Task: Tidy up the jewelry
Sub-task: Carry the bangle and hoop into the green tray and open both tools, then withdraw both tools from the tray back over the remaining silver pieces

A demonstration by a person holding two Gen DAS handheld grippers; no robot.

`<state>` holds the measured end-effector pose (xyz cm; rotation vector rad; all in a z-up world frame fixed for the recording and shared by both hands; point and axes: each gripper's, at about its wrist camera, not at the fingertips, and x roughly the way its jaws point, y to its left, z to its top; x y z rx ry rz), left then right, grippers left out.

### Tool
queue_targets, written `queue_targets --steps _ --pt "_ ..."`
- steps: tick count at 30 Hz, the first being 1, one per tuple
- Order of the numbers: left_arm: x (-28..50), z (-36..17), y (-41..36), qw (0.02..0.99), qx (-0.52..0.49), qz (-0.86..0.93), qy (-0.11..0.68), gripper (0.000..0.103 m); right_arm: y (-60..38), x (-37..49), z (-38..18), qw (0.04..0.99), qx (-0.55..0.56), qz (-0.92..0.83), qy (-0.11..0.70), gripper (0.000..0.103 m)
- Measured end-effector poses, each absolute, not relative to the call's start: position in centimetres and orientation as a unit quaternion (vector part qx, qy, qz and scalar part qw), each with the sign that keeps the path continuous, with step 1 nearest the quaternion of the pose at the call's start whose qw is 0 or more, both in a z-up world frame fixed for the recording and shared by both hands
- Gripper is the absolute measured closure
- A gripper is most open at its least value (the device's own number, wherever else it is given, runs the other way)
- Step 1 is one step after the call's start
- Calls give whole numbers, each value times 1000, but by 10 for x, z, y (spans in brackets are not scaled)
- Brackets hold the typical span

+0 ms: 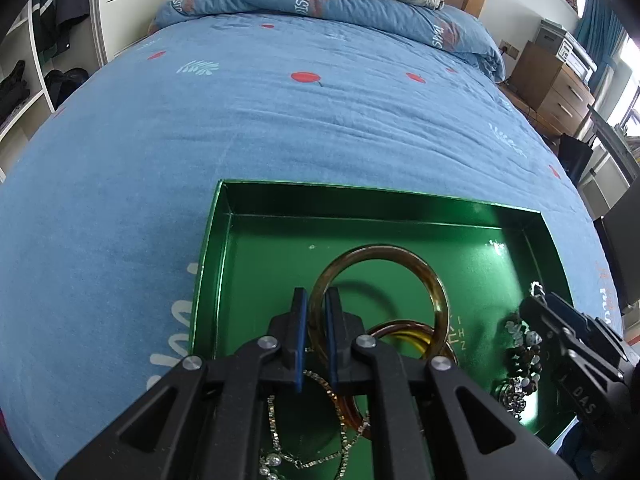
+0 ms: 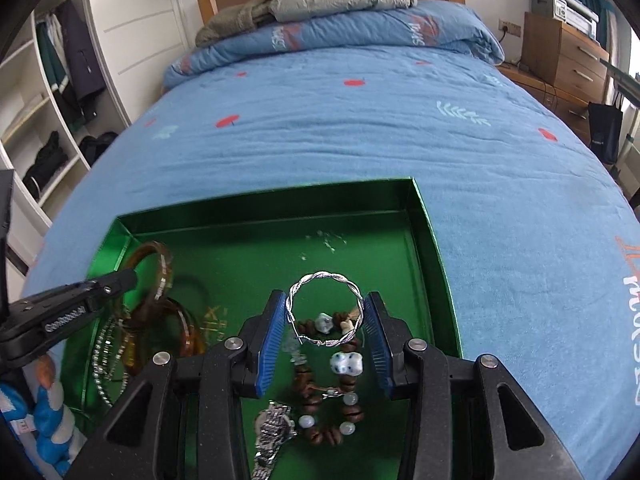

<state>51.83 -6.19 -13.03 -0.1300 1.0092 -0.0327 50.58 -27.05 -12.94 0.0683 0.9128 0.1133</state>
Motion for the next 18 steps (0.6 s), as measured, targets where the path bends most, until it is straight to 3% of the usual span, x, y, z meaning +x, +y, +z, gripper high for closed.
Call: queue_targets --steps 13,18 --pt "522 -137 -61 859 -67 -11 507 92 -260 507 -141 883 -15 39 467 63" --pt "515 -130 -56 860 -79 -28 503 91 -266 503 -135 885 2 44 463 57"
